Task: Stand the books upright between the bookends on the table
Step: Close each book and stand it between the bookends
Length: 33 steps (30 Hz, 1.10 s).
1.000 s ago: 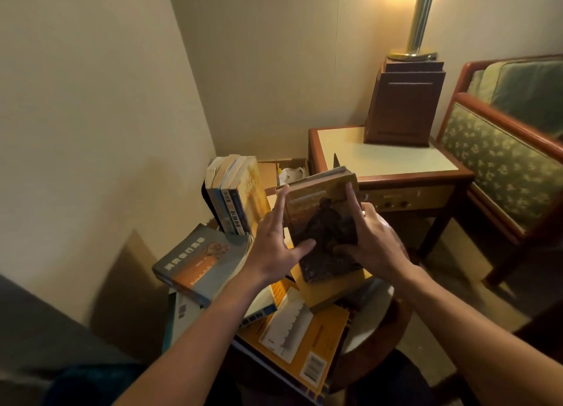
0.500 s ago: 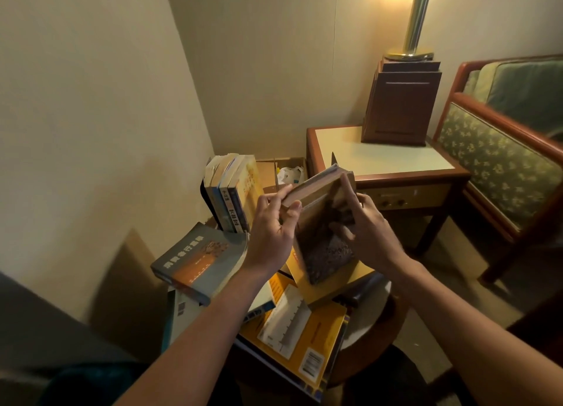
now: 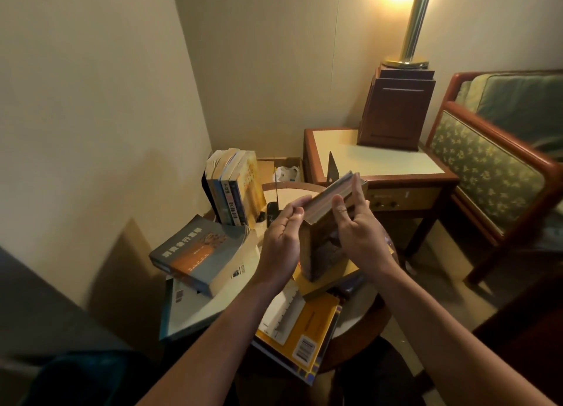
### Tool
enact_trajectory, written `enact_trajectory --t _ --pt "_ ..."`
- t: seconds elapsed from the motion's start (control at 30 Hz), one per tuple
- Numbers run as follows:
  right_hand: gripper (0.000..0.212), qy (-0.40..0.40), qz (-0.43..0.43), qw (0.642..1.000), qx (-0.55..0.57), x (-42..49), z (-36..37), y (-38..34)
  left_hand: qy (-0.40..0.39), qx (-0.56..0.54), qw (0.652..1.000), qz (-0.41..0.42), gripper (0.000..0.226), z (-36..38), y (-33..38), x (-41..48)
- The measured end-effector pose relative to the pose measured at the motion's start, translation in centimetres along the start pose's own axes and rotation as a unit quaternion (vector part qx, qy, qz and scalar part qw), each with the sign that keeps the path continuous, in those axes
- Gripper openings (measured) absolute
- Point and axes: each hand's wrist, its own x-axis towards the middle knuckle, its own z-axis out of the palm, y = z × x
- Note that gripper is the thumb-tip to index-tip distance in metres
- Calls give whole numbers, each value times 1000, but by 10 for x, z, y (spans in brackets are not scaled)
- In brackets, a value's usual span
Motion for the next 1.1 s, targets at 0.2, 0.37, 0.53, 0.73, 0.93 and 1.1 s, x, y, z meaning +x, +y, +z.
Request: enact_trajectory --t 0.2,0.37,0.53,0.73,0.93,1.1 --pt "56 -21 12 994 105 -11 -12 -7 -17 -77 995 -53 34 4 -4 -6" --pt "54 -56 22 993 100 -13 -21 -13 -125 -19 990 -65 35 15 -11 -12" --pt "47 -37 56 997 34 -14 -44 -11 -213 37 976 -33 48 44 -16 -17" --pt "47 -3 96 993 -65 -14 -71 5 -208 149 966 -46 59 68 -46 -15" --pt "48 -5 99 995 -23 -11 -79 13 -241 217 942 -82 62 52 -56 -6" --pt "51 -24 77 996 -37 -1 -72 6 -205 344 913 -79 66 8 -56 20"
